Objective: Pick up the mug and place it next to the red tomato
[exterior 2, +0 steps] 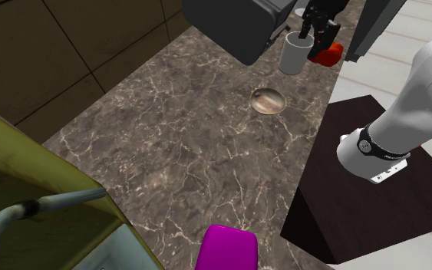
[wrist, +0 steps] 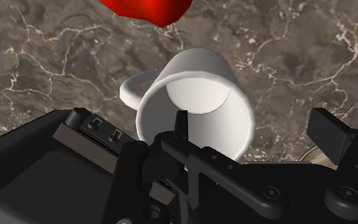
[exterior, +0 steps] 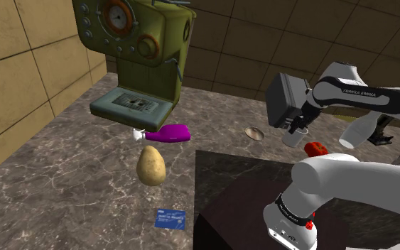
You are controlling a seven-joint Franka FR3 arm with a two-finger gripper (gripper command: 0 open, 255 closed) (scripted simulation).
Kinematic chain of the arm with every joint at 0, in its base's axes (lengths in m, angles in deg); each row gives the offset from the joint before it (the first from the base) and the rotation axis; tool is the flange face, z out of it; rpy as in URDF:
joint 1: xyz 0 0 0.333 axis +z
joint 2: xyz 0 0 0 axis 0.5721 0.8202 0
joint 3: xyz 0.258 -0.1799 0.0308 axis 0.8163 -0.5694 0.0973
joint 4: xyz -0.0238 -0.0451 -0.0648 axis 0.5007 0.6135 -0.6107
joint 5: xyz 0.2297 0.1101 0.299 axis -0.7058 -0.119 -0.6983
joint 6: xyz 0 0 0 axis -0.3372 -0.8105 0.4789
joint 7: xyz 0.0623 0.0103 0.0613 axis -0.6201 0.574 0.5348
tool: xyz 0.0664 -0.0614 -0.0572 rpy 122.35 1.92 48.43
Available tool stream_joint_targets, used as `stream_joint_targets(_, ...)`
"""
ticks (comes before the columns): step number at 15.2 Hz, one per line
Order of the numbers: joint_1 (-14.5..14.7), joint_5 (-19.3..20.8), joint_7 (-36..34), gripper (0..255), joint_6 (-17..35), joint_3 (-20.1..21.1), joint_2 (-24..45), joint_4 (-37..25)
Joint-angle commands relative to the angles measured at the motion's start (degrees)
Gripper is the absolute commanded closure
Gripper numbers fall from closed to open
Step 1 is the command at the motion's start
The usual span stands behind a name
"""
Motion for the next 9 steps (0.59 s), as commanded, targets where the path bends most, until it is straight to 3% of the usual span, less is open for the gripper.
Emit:
stream_joint_targets(1,0.2,-1.4,0.3,0,-4.1,1.6,-1.6,-2.5)
stream_joint_targets(9,0.4,-2.0,0.4,0,-5.8,2.2,-2.0,-3.8)
